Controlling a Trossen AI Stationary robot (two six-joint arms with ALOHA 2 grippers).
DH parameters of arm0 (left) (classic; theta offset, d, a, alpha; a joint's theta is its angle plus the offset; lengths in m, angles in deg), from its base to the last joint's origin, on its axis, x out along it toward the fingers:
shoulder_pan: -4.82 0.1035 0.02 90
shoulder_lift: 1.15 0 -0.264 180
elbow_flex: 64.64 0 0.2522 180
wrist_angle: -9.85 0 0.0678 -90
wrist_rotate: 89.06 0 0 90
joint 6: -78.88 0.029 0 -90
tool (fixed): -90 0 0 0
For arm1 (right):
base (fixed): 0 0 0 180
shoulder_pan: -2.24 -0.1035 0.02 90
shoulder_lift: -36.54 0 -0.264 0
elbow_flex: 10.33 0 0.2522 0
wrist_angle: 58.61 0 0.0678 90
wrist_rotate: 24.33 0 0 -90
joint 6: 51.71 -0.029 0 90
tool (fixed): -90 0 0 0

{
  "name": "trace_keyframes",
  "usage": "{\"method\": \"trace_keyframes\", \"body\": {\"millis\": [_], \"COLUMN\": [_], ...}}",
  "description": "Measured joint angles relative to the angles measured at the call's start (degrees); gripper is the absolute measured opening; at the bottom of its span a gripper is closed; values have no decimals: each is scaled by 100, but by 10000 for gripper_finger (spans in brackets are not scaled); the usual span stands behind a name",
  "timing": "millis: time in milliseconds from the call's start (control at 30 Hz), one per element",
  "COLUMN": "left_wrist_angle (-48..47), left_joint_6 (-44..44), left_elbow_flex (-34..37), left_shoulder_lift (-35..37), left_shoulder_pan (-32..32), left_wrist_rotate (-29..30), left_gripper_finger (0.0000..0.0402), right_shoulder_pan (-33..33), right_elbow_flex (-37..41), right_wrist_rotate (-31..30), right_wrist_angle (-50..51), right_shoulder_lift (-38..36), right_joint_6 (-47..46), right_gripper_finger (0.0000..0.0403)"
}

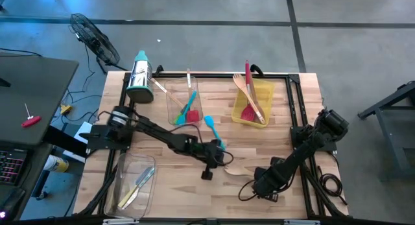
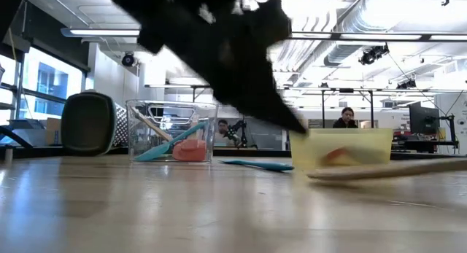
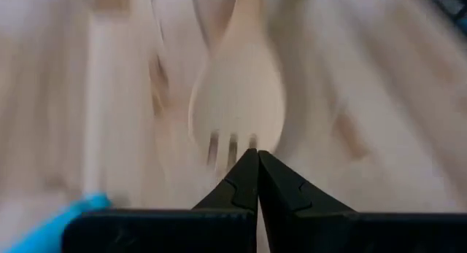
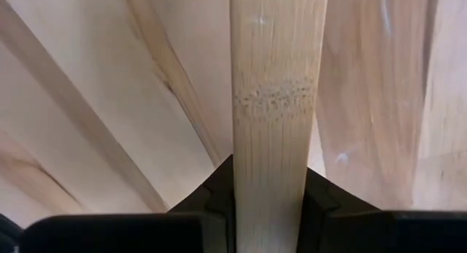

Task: Pick & Place Kitchen Items
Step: Put the light brown wooden serving spoon into the yellow bin

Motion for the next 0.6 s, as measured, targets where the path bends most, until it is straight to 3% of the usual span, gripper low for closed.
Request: {"method": "trace_keyframes", "body": {"millis": [600], "left_wrist_angle": [-895], "left_joint_6": [114], "left_elbow_flex": [-35], "left_shoulder_lift": [2507], "left_shoulder_pan": [-191], "left_wrist_rotate": [61], "left_gripper_finger": [1], "right_shoulder_pan": [-322], "right_elbow_flex": [-846], "right_wrist_rotate": [-1198], "right_wrist_angle": [554], "right_shoulder_lift": [-2], "right_joint_6": [-310], "right_gripper_finger": [66]}}
